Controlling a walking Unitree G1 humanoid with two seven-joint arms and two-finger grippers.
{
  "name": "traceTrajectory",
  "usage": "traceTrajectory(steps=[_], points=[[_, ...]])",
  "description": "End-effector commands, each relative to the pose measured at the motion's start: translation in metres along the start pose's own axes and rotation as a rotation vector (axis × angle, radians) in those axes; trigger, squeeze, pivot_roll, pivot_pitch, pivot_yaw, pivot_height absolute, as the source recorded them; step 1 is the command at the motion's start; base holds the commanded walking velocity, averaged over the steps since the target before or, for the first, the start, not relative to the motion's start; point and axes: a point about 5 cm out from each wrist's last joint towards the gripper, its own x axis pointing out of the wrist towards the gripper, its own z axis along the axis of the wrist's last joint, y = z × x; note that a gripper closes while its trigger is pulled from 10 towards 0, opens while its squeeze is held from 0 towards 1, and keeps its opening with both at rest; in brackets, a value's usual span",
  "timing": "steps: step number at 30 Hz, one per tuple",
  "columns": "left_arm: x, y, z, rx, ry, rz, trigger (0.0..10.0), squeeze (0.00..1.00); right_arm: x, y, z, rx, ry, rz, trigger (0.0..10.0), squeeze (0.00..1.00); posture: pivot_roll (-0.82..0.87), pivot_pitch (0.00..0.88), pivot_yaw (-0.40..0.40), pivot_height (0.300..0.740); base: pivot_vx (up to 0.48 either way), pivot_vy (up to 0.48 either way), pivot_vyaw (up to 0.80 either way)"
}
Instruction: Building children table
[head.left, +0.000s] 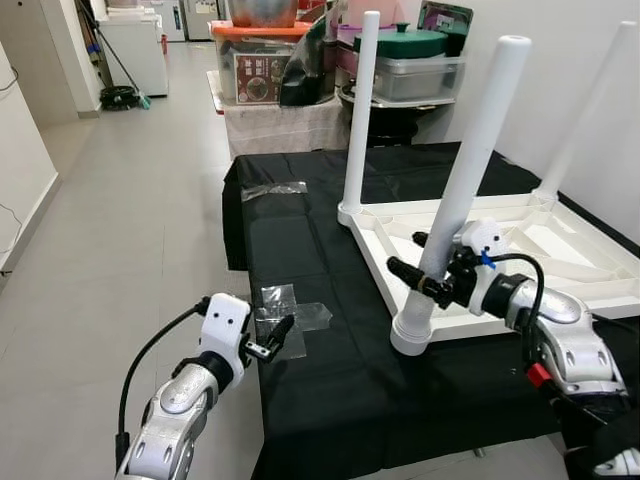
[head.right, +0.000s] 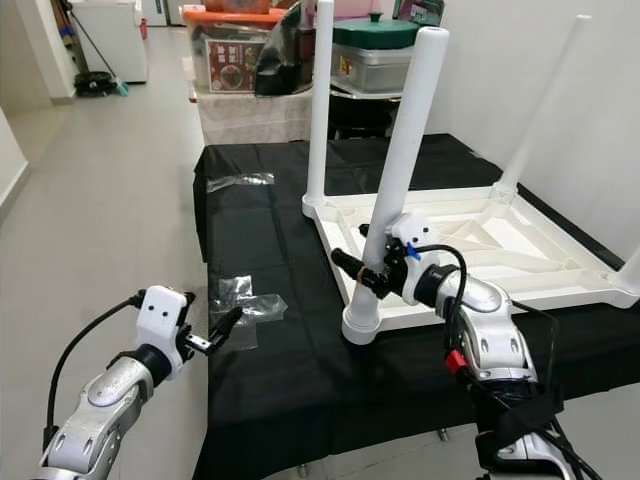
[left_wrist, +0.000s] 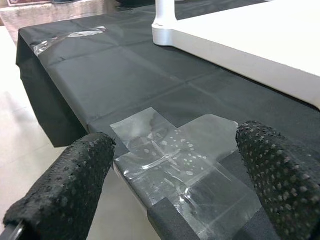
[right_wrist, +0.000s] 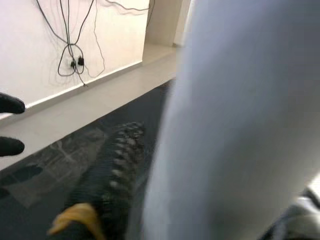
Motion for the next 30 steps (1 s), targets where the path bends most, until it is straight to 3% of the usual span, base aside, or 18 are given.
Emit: traceTrajectory(steps=[1,10,13,15,17,20,23,28,29,30], points=[[-0.001,-0.001,-0.003,0.012,0.013,-0.005,10.0,0.00,0.011,0.011,-0.002,0.019,-0.010,0.061,0.0,0.00,0.06,0.000,-0.051,0.740,0.000,0.000,0.00],[-0.002,-0.001,-0.004,0.012,0.015,-0.009,10.0,0.00,0.008,0.004,-0.012,0.051,-0.007,-0.023,0.0,0.00,0.05,0.000,-0.046,0.740,0.000,0.000,0.00],[-0.003,-0.002,-0.004,0.010,0.018,-0.016,10.0,0.00,0.005,0.014,-0.012,0.067,-0.042,-0.081,0.0,0.00,0.04,0.000,-0.038,0.740,0.000,0.000,0.00],[-0.003,-0.003,-0.005,0.009,0.021,-0.021,10.0,0.00,0.010,0.022,-0.017,0.094,0.013,-0.465,0.0,0.00,0.04,0.000,-0.039,0.740,0.000,0.000,0.00],[-0.004,-0.003,-0.005,0.009,0.023,-0.021,10.0,0.00,0.008,0.037,-0.023,0.108,0.066,-0.691,0.0,0.00,0.04,0.000,-0.038,0.740,0.000,0.000,0.00],[-0.004,-0.003,-0.006,0.008,0.024,-0.022,10.0,0.00,0.007,0.045,-0.024,0.094,0.077,-0.731,0.0,0.00,0.04,0.000,-0.039,0.740,0.000,0.000,0.00],[-0.004,-0.004,-0.005,0.007,0.024,-0.023,10.0,0.00,0.010,0.071,-0.027,0.106,0.092,-0.767,0.0,0.00,0.05,0.000,-0.036,0.740,0.000,0.000,0.00],[-0.004,-0.003,-0.005,0.007,0.025,-0.017,10.0,0.00,0.015,0.075,-0.026,0.072,0.129,-0.848,0.0,0.00,0.05,0.000,-0.044,0.740,0.000,0.000,0.00],[-0.004,-0.003,-0.005,0.005,0.025,-0.015,10.0,0.00,0.017,0.071,-0.025,0.065,0.140,-0.882,5.2,0.00,0.05,0.000,-0.044,0.740,0.000,0.000,0.00],[-0.004,-0.003,-0.005,0.005,0.025,-0.015,10.0,0.00,0.017,0.071,-0.025,0.065,0.140,-0.882,5.2,0.00,0.05,0.000,-0.044,0.740,0.000,0.000,0.00]])
